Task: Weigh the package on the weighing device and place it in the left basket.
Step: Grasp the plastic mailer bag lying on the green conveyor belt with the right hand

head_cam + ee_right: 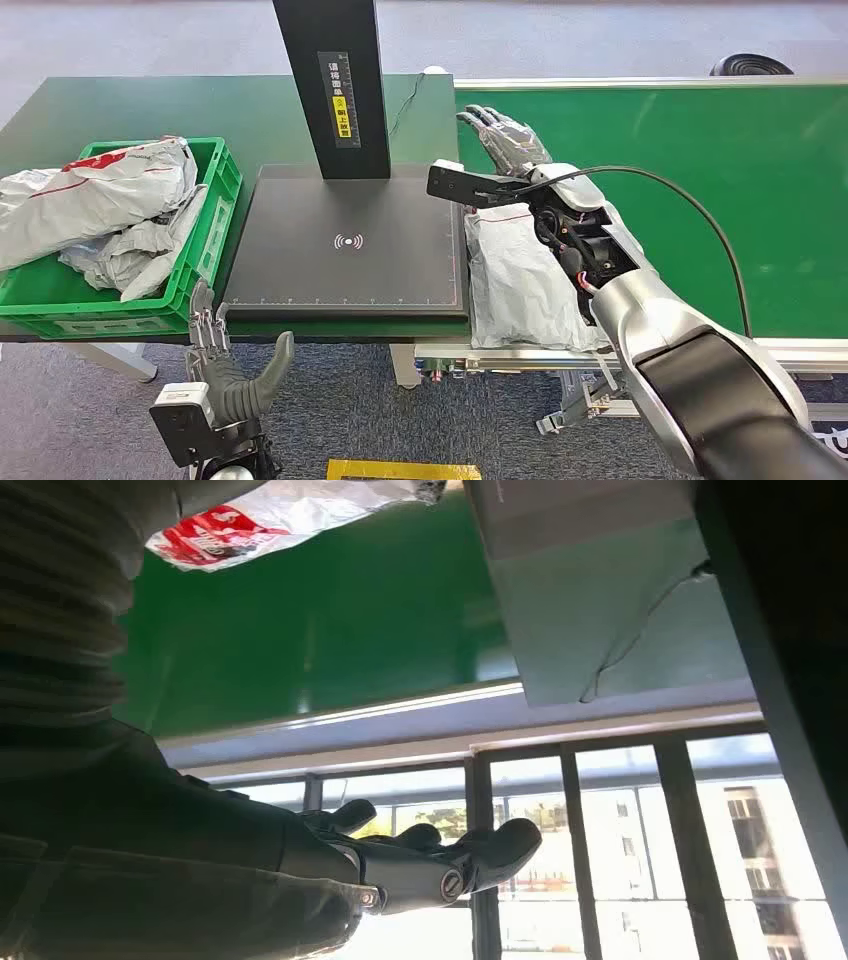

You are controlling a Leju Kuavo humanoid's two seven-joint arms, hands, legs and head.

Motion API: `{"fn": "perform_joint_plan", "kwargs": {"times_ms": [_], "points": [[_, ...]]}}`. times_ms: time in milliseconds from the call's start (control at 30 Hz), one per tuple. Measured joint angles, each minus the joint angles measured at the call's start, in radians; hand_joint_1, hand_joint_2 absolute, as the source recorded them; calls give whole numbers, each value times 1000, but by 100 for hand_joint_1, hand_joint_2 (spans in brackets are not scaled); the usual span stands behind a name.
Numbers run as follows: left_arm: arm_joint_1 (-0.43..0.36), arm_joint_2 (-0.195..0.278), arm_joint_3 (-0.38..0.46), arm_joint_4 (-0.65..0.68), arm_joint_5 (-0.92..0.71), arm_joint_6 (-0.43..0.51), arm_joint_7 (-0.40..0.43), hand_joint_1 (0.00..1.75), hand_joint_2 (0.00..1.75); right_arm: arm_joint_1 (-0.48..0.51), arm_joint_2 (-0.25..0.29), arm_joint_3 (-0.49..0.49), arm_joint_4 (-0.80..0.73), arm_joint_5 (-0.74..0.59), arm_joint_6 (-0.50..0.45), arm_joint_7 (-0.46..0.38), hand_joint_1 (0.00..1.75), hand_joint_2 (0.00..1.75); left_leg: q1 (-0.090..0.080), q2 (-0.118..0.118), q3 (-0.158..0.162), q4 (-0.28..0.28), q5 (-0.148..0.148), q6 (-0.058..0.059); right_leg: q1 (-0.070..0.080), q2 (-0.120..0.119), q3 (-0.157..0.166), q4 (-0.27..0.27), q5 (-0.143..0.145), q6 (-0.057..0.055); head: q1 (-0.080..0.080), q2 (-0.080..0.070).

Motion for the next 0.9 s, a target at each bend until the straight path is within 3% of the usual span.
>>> {"fn": "perform_joint_plan", "kwargs": {"times_ms": [267,467,667,833,900], "points": [[9,-1,-1,-16,6,9,0,0,175,-38,-10,17,47,14,18,146,0,175,0,0,0,0,0,0,0,0,0,0,0,0,0,0],[6,-2,-10,-27,15,23,0,0,175,-44,-61,5,81,7,-11,235,0,175,0,-1,0,1,0,0,0,-1,0,0,0,0,0,0],[6,3,-28,-44,32,42,-1,0,175,-15,-153,-42,99,-16,-62,286,0,175,0,-4,0,1,0,0,0,-2,0,-1,0,0,0,0],[6,4,-30,-46,31,46,-1,0,175,-9,-164,-48,101,-19,-67,290,0,175,0,-4,0,1,0,1,0,-2,0,-1,0,0,0,0],[7,7,-35,-50,32,52,-1,0,175,11,-193,-66,104,-28,-81,299,0,175,0,-4,-1,1,-1,1,0,-2,0,-1,0,0,0,0]]}}
